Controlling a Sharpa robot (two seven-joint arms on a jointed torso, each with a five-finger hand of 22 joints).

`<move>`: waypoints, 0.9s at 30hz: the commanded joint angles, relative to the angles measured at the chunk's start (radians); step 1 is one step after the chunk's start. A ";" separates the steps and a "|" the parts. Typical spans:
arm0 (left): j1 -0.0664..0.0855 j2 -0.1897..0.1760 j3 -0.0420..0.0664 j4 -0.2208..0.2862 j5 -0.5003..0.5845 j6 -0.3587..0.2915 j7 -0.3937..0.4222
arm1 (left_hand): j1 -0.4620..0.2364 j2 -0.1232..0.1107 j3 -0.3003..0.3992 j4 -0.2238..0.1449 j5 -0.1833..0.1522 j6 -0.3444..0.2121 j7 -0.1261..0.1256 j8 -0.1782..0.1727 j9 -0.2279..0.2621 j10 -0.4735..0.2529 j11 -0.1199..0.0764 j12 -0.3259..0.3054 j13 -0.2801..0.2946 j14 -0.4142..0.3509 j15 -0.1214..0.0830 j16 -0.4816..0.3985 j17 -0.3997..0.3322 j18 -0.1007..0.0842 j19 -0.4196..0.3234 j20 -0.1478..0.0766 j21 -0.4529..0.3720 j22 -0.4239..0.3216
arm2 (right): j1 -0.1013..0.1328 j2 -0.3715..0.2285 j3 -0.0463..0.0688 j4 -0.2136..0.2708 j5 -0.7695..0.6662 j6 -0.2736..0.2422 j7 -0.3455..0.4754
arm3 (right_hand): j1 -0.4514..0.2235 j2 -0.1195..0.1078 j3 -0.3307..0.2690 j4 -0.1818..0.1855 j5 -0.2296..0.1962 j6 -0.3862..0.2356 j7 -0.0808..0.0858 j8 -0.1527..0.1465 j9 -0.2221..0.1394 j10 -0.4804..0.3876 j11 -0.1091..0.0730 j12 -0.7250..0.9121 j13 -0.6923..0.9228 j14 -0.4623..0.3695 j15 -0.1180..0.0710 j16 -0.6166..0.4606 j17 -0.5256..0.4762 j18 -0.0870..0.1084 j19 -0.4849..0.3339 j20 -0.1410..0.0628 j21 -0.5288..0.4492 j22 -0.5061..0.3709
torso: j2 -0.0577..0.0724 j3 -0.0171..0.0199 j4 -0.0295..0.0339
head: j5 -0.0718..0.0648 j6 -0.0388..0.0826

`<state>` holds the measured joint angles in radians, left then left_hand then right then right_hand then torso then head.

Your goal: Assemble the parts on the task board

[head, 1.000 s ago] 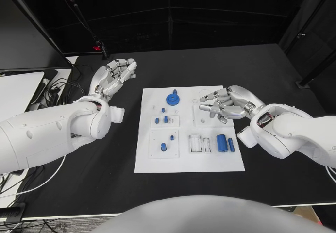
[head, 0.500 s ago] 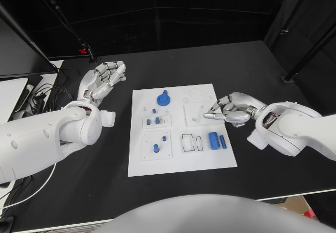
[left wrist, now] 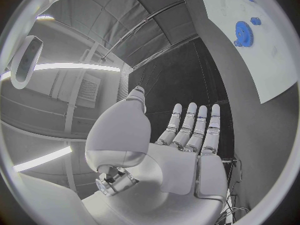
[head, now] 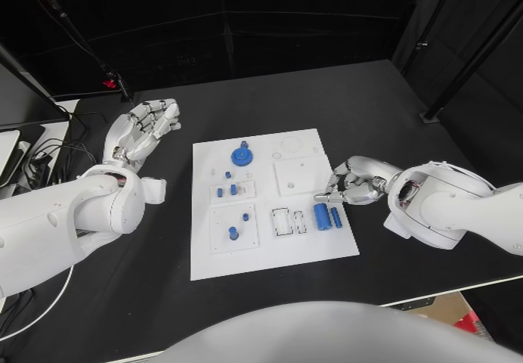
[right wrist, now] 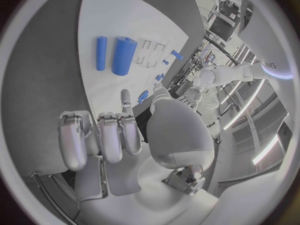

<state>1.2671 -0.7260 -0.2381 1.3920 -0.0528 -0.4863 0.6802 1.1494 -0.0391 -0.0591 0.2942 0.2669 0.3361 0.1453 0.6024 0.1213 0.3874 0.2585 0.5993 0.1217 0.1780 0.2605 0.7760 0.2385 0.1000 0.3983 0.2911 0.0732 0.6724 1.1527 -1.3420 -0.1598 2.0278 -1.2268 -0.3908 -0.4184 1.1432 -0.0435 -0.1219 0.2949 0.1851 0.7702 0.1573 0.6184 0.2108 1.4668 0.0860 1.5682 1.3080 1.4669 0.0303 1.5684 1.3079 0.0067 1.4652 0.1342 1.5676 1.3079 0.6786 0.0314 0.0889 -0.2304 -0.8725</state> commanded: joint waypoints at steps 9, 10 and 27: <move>-0.001 -0.002 0.001 -0.002 0.001 0.010 0.136 | 0.000 0.007 0.006 0.001 0.006 -0.007 0.150 0.004 -0.001 -0.006 0.001 0.003 -0.002 -0.008 0.001 0.002 -0.001 -0.014 0.004 -0.001 -0.005 -0.001 | -0.001 0.013 -0.002 0.033 -0.197 0.101 -0.218 | -0.021 -0.028 -0.001 0.000 0.005 0.000 -0.013 0.040 0.019 0.104 -0.006 0.003 0.263 0.104 -0.013 0.002 0.263 -0.007 0.106 -0.008 0.003 0.263 | 0.000 0.0018 0.0006 | -0.015 0.000; -0.001 -0.002 0.001 -0.002 0.001 0.010 0.136 | 0.000 0.007 0.006 0.001 0.006 -0.007 0.150 0.004 -0.001 -0.006 0.001 0.003 -0.002 -0.008 0.001 0.002 -0.001 -0.014 0.004 -0.001 -0.005 -0.001 | -0.001 0.015 -0.002 0.034 -0.204 0.110 -0.228 | -0.023 -0.030 0.000 0.001 0.004 0.001 -0.014 0.045 0.022 0.104 -0.007 0.003 0.263 0.104 -0.014 0.002 0.263 -0.007 0.106 -0.008 0.003 0.263 | 0.000 0.0020 0.0008 | -0.016 0.000; -0.002 -0.004 0.001 -0.003 0.001 0.011 0.136 | 0.000 0.008 0.006 0.000 0.006 -0.008 0.150 0.004 -0.001 -0.006 0.001 0.004 -0.002 -0.008 0.000 0.003 -0.003 -0.014 0.004 -0.001 -0.005 -0.002 | -0.015 0.062 -0.002 0.022 -0.225 0.186 -0.273 | -0.037 -0.036 0.009 0.001 -0.001 0.018 -0.029 0.095 0.052 0.104 -0.021 0.003 0.263 0.104 -0.028 0.002 0.263 -0.007 0.106 -0.020 0.003 0.263 | -0.001 0.0013 0.0006 | -0.013 0.000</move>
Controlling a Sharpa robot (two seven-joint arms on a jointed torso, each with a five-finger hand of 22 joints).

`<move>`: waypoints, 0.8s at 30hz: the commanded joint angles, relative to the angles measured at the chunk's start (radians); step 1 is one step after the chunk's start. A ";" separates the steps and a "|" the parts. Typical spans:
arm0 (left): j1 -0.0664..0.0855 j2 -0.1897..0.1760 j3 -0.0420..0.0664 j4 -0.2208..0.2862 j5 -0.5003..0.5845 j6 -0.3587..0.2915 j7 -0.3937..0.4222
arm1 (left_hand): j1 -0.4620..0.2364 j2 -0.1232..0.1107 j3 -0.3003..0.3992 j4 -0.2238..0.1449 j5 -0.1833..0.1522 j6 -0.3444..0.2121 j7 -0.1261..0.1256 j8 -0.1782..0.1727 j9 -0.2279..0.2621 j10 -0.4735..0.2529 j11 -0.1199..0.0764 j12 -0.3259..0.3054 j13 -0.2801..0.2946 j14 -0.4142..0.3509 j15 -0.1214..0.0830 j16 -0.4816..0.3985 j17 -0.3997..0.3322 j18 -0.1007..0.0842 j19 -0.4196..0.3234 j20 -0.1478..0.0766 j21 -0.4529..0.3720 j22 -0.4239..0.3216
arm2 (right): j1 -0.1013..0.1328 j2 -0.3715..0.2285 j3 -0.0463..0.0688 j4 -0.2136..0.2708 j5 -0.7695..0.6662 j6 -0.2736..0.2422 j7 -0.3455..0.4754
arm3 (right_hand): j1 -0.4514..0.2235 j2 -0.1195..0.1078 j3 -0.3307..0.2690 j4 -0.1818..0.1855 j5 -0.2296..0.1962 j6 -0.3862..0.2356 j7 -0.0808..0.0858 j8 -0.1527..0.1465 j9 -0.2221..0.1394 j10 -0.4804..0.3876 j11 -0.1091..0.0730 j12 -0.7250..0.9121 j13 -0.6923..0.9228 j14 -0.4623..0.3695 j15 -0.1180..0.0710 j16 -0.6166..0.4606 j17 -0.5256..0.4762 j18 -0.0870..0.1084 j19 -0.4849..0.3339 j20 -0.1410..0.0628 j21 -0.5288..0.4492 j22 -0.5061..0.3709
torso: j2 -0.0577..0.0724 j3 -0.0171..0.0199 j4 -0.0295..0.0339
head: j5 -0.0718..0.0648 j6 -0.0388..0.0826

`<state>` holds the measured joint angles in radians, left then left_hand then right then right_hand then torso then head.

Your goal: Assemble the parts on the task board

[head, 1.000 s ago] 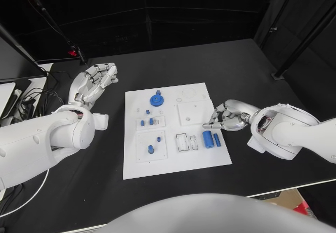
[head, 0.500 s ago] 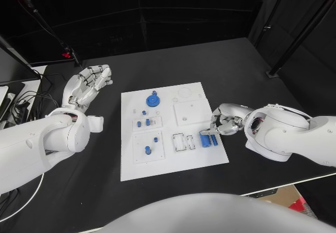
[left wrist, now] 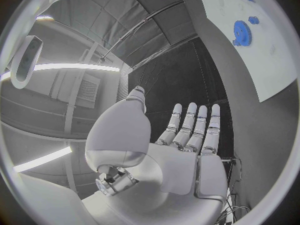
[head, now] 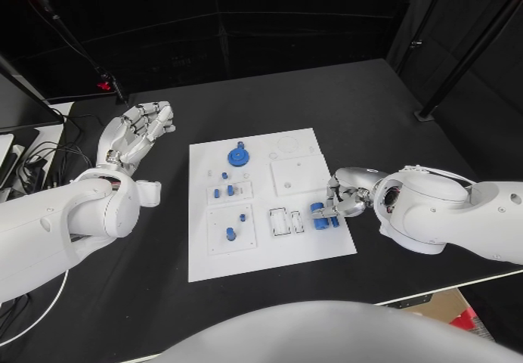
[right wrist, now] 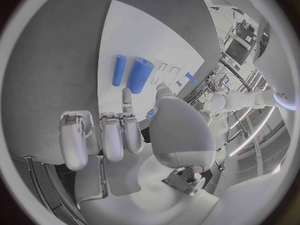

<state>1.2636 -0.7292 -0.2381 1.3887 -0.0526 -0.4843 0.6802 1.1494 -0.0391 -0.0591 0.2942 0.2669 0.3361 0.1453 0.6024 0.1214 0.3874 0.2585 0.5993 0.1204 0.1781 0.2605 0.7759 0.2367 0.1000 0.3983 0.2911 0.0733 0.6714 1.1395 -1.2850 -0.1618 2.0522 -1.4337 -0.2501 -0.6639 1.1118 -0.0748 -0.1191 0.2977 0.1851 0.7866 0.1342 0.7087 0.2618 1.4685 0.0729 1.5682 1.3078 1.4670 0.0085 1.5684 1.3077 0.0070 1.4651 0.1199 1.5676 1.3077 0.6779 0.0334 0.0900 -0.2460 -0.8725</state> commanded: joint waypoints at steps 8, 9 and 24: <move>0.001 0.000 0.001 -0.001 0.001 0.010 0.135 | 0.000 0.011 0.006 0.000 0.006 -0.009 0.150 0.006 -0.002 -0.006 0.001 0.006 -0.001 -0.009 0.000 0.004 -0.003 -0.015 0.003 -0.001 -0.005 -0.002 | -0.009 0.024 0.000 -0.015 -0.017 0.061 -0.034 | -0.009 0.004 0.010 -0.002 -0.002 0.001 -0.009 0.012 0.007 0.102 -0.010 0.003 0.263 0.104 -0.009 0.002 0.263 -0.007 0.106 -0.008 0.003 0.263 | 0.000 -0.0008 -0.0008 | 0.004 0.000; 0.001 0.000 0.001 -0.001 0.001 0.010 0.135 | 0.000 0.011 0.006 0.000 0.006 -0.009 0.150 0.006 -0.002 -0.006 0.001 0.006 -0.001 -0.009 0.000 0.004 -0.003 -0.015 0.003 -0.001 -0.005 -0.002 | -0.009 0.027 0.000 -0.016 -0.017 0.062 -0.034 | -0.009 0.004 0.010 -0.002 -0.002 0.001 -0.009 0.012 0.007 0.102 -0.010 0.003 0.263 0.104 -0.009 0.002 0.263 -0.007 0.106 -0.008 0.003 0.263 | 0.000 -0.0008 -0.0006 | 0.004 0.000; 0.000 -0.001 0.001 -0.003 0.001 0.012 0.134 | 0.001 0.012 0.006 0.000 0.006 -0.009 0.150 0.007 -0.003 -0.006 0.001 0.007 -0.002 -0.009 0.000 0.005 -0.004 -0.015 0.002 -0.001 -0.005 -0.003 | -0.011 0.076 0.000 -0.038 -0.007 0.056 -0.032 | -0.012 0.024 0.015 -0.003 -0.006 -0.005 -0.011 0.020 0.014 0.102 -0.013 0.003 0.263 0.104 -0.012 0.002 0.263 -0.007 0.106 -0.011 0.003 0.263 | -0.001 -0.0008 -0.0011 | 0.005 0.000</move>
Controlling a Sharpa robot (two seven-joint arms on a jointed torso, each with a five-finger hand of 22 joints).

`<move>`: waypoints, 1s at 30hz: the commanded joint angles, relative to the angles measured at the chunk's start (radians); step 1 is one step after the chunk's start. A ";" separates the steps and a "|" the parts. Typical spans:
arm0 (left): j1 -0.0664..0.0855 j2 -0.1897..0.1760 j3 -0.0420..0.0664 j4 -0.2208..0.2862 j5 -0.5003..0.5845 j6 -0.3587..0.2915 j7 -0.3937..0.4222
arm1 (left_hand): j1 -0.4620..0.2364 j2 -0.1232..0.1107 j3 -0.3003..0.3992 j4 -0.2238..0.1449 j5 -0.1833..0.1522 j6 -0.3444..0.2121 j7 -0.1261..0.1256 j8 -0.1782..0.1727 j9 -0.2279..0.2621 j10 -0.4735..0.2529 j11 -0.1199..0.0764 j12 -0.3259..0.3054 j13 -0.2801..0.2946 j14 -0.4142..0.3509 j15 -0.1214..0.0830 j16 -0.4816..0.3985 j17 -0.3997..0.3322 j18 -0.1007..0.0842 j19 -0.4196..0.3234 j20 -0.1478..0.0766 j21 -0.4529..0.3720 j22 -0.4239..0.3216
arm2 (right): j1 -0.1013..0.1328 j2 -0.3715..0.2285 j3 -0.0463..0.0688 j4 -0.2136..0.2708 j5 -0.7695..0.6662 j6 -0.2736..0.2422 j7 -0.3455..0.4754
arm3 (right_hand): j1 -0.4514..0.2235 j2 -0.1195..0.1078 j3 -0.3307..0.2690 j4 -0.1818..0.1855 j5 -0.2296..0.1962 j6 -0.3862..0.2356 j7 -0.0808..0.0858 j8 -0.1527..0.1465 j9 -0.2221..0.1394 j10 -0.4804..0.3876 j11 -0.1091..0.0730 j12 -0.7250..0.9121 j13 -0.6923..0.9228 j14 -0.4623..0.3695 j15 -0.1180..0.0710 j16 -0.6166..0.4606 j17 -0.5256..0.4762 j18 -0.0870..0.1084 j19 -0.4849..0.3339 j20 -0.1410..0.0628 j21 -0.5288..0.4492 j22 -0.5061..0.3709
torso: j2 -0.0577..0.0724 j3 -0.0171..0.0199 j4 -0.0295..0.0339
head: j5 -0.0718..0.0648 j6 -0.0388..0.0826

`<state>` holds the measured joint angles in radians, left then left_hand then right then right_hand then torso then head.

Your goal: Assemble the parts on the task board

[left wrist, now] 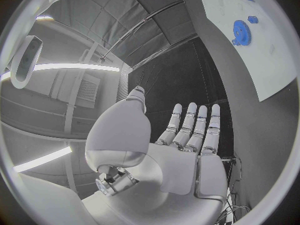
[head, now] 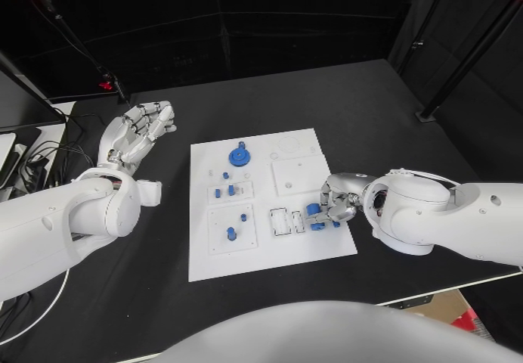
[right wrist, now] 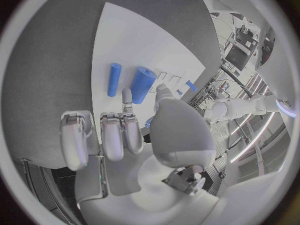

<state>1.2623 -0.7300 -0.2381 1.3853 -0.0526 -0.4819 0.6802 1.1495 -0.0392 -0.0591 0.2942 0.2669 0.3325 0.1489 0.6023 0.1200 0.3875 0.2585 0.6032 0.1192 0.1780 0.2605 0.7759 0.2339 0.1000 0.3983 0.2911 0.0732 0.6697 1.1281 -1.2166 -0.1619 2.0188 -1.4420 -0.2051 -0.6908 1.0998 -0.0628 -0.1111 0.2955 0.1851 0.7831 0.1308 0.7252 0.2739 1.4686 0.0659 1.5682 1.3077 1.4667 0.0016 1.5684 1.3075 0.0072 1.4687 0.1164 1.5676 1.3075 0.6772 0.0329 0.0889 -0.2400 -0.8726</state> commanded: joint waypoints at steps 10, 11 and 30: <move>0.001 -0.002 0.001 0.002 0.001 0.012 0.133 | 0.001 0.013 0.006 0.000 0.006 -0.006 0.146 0.008 -0.002 -0.006 0.001 0.005 -0.001 -0.009 0.000 0.006 -0.002 -0.015 0.002 -0.001 -0.005 -0.002 | -0.028 0.067 0.000 -0.066 0.003 0.023 -0.021 | -0.003 0.063 0.008 -0.003 -0.021 -0.016 -0.008 0.009 0.009 0.102 -0.007 0.003 0.263 0.104 -0.006 0.002 0.263 -0.007 0.102 -0.010 0.003 0.263 | 0.000 -0.0003 0.0002 | -0.002 0.000; 0.001 -0.002 0.001 0.002 0.001 0.012 0.133 | 0.001 0.013 0.006 0.000 0.006 -0.006 0.146 0.008 -0.002 -0.006 0.001 0.005 -0.001 -0.009 0.000 0.006 -0.002 -0.015 0.002 -0.001 -0.005 -0.002 | -0.031 0.071 0.000 -0.069 0.003 0.022 -0.021 | -0.001 0.065 0.008 -0.003 -0.020 -0.017 -0.008 0.009 0.010 0.102 -0.007 0.003 0.263 0.104 -0.006 0.002 0.263 -0.007 0.102 -0.010 0.003 0.263 | 0.000 0.0001 0.0004 | -0.002 0.000; 0.000 -0.003 0.001 0.001 0.001 0.017 0.127 | 0.001 0.015 0.006 0.000 0.006 -0.006 0.146 0.009 -0.002 -0.007 0.001 0.006 -0.002 -0.010 0.000 0.008 -0.003 -0.015 0.001 0.000 -0.005 -0.003 | -0.050 0.087 0.000 -0.071 0.033 -0.014 0.001 | 0.112 0.124 -0.001 -0.018 0.088 -0.116 0.020 -0.091 -0.052 0.102 0.018 0.003 0.263 0.104 0.015 0.002 0.263 -0.007 0.102 0.008 0.003 0.263 | 0.000 0.0004 0.0004 | -0.002 0.000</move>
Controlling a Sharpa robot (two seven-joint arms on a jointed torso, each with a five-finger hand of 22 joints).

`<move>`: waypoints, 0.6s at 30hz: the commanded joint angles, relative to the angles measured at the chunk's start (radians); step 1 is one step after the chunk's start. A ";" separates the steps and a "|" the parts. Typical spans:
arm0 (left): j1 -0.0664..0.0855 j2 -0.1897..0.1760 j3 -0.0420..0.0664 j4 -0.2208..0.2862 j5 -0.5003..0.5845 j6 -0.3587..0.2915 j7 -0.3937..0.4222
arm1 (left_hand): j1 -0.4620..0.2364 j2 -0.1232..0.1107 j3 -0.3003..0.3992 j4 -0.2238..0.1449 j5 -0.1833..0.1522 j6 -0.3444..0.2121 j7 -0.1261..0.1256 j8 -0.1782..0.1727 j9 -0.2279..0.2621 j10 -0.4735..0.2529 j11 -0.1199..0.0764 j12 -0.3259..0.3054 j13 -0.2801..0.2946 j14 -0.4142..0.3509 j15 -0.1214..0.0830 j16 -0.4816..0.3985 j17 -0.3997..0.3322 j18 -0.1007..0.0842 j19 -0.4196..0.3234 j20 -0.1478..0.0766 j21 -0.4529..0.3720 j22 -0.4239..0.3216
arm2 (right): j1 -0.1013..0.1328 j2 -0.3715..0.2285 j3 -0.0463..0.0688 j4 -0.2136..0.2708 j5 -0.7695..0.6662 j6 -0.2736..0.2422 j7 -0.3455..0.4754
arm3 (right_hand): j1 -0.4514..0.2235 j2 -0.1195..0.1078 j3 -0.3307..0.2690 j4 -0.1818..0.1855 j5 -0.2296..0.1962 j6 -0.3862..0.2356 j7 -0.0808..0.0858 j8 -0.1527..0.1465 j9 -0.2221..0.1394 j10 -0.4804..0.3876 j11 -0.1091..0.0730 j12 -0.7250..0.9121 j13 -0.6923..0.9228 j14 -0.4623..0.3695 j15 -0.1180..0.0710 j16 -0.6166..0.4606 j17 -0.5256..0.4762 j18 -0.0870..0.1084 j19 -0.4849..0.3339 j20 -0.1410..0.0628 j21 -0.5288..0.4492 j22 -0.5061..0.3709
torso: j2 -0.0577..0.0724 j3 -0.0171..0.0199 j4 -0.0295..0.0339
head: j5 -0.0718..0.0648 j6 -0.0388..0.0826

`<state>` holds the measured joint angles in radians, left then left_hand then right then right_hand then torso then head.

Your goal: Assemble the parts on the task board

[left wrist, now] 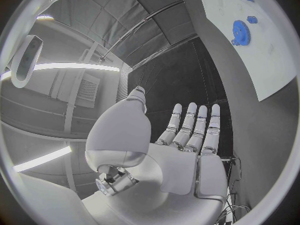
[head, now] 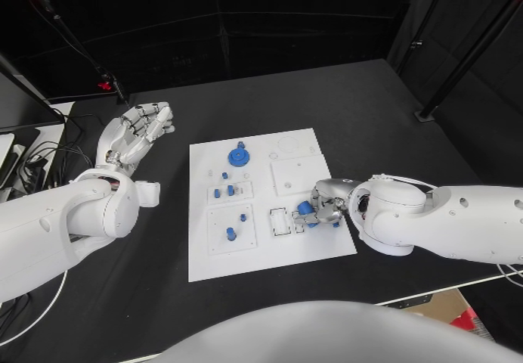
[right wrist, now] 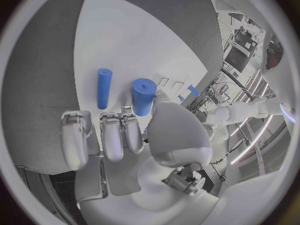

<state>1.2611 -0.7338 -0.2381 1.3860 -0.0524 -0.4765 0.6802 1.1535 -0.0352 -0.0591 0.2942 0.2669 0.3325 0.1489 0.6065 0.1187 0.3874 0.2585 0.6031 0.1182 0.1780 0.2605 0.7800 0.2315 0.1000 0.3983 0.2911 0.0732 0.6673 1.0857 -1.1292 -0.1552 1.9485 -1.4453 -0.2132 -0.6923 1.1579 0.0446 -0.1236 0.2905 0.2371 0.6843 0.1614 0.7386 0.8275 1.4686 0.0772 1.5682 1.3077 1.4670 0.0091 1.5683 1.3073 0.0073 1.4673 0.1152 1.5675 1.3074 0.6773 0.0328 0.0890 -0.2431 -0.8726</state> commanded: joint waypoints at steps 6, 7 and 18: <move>0.001 -0.001 0.001 0.000 0.001 0.012 0.125 | -0.003 0.011 0.006 0.000 0.006 -0.006 0.147 0.005 -0.001 -0.007 0.001 0.006 -0.001 -0.010 0.000 0.003 -0.001 -0.015 0.001 -0.001 -0.005 -0.001 | -0.008 -0.016 -0.007 0.011 0.127 -0.106 0.061 | 0.187 0.051 0.062 -0.035 0.145 0.012 -0.020 -0.167 -0.648 0.102 -0.001 0.003 0.263 0.104 0.001 0.002 0.263 -0.007 0.103 0.006 0.003 0.263 | 0.000 0.0005 0.0004 | 0.002 0.000; 0.001 -0.001 0.001 0.000 0.001 0.012 0.125 | -0.003 0.011 0.006 0.000 0.006 -0.006 0.147 0.005 -0.001 -0.007 0.001 0.006 -0.001 -0.010 0.000 0.003 -0.001 -0.015 0.001 -0.001 -0.005 -0.001 | -0.008 -0.020 -0.007 0.013 0.154 -0.131 0.076 | 0.196 0.051 0.065 -0.033 0.152 0.019 -0.019 -0.174 -0.653 0.102 -0.001 0.003 0.263 0.104 0.001 0.002 0.263 -0.007 0.103 0.006 0.003 0.263 | 0.000 0.0003 0.0003 | 0.003 0.000; 0.000 -0.002 0.001 -0.003 0.001 0.014 0.121 | -0.003 0.012 0.006 0.000 0.006 -0.006 0.146 0.006 -0.001 -0.007 0.001 0.007 -0.001 -0.010 0.001 0.004 -0.002 -0.015 -0.001 0.000 -0.006 -0.004 | -0.008 -0.078 -0.007 0.061 0.369 -0.332 0.208 | 0.248 0.044 0.074 -0.009 0.203 0.120 -0.009 -0.232 -0.693 0.102 0.009 0.003 0.263 0.104 0.008 0.002 0.263 -0.007 0.103 0.012 0.003 0.263 | -0.001 0.0007 0.0005 | 0.004 0.000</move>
<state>1.2600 -0.7359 -0.2381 1.3830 -0.0523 -0.4729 0.6802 1.1494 -0.0311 -0.0591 0.2942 0.2669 0.3325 0.1489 0.6064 0.1188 0.3874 0.2585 0.6070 0.1183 0.1780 0.2605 0.7800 0.2304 0.0999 0.3983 0.2911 0.0733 0.6640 1.0775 -1.2036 -0.1620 2.0000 -1.1913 -0.4495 -0.5518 1.4019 0.0859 -0.0505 0.2769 0.4358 0.7598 0.1891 0.5046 0.1363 1.4650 0.0806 1.5682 1.3076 1.4670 0.0091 1.5683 1.3073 0.0072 1.4651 0.1203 1.5675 1.3074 0.6773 0.0329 0.0889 -0.2397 -0.8726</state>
